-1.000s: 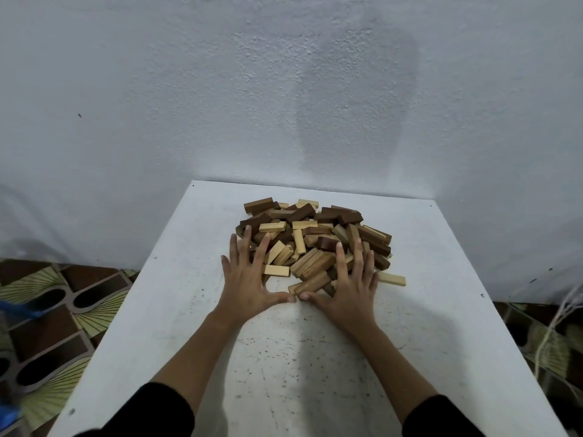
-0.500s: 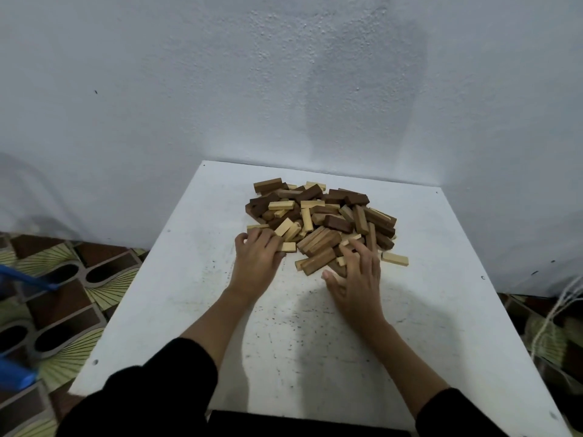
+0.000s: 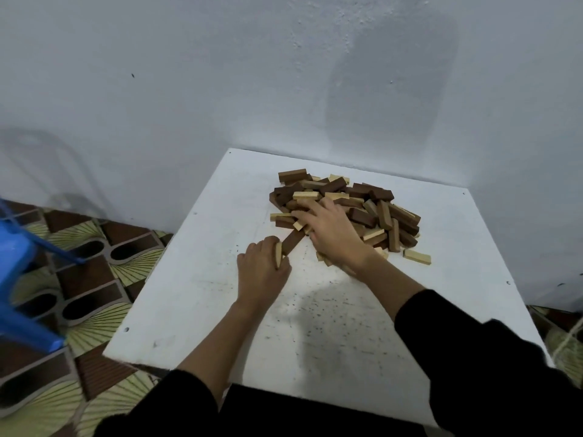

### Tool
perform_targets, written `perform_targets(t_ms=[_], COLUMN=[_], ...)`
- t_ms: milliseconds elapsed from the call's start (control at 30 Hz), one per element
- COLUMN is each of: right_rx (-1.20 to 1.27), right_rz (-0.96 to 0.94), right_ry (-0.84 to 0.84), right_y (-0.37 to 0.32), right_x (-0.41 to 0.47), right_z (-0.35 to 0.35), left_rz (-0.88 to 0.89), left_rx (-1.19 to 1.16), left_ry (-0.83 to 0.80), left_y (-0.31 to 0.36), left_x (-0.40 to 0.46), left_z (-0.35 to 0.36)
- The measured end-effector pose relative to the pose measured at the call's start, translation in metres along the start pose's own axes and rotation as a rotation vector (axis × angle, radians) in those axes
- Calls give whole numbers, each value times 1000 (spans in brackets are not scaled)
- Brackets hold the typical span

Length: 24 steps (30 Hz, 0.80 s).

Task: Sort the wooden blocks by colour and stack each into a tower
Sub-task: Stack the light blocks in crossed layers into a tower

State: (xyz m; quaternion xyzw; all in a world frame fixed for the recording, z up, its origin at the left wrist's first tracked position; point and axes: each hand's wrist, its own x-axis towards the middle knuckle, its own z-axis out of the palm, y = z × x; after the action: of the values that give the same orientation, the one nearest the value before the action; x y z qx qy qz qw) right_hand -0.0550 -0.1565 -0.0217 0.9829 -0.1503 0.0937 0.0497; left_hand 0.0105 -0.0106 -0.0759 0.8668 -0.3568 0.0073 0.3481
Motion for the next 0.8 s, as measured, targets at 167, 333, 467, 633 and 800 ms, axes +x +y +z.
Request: perform_targets(t_ms=[167, 333, 467, 633, 800], right_rx=[-135, -198, -181, 107, 637], right_rz=[-47, -50, -20, 94, 360], right_ry=[-16, -12, -4, 88, 114], right_y=[4, 9, 12, 4, -28], right_x=[6, 9, 8, -8, -78], right_z=[-3, -3, -2, -12, -2], left_rz=[11, 33, 20, -13, 144], left_rx=[-44, -12, -43, -120, -60], left_ry=[-23, -72, -86, -77, -191], left_y=[-8, -13, -13, -11, -12], left_x=[-5, -10, -14, -16, -32], left_z=[0, -1, -4, -10, -15])
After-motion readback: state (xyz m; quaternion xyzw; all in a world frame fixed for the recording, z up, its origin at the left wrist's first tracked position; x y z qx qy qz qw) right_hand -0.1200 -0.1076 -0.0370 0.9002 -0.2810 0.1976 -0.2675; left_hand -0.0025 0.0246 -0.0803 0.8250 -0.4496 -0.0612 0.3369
